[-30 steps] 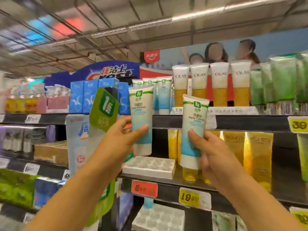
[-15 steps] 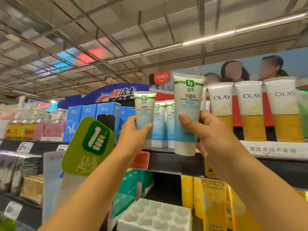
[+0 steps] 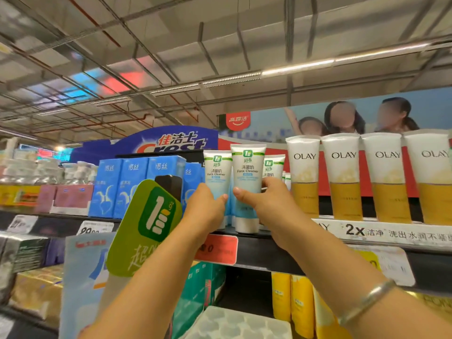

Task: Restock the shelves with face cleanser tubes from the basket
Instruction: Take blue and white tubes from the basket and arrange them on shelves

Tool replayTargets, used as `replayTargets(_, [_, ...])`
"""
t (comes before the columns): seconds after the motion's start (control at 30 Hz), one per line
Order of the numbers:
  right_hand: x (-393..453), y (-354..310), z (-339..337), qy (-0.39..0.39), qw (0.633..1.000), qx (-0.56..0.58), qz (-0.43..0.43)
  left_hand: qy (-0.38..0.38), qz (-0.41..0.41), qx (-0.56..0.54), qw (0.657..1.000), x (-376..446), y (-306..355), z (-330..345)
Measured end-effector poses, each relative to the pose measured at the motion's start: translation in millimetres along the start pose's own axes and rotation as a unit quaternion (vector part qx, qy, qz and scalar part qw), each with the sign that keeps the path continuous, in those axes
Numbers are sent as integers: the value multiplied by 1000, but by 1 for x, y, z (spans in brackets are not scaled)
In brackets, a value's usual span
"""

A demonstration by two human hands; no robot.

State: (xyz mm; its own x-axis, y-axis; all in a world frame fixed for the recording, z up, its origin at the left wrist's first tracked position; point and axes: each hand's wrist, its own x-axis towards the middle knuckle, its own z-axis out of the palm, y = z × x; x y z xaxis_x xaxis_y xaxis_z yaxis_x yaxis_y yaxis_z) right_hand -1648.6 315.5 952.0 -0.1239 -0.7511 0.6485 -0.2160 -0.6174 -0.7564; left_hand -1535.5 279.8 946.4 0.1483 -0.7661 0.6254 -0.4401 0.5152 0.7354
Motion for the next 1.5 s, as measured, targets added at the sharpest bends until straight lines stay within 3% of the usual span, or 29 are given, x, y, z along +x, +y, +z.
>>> replayTargets(0.27, [8,4,11,55,995,-85,18,8,-1,44,999,0,2,1])
replayTargets(0.57, [2,4,3,65,972,-226,5,35,35,126,991,-10,0,-3])
replayTargets(1.5, [1,5,13,76,948,-310,-2,25,13,179,983,-15,4,-3])
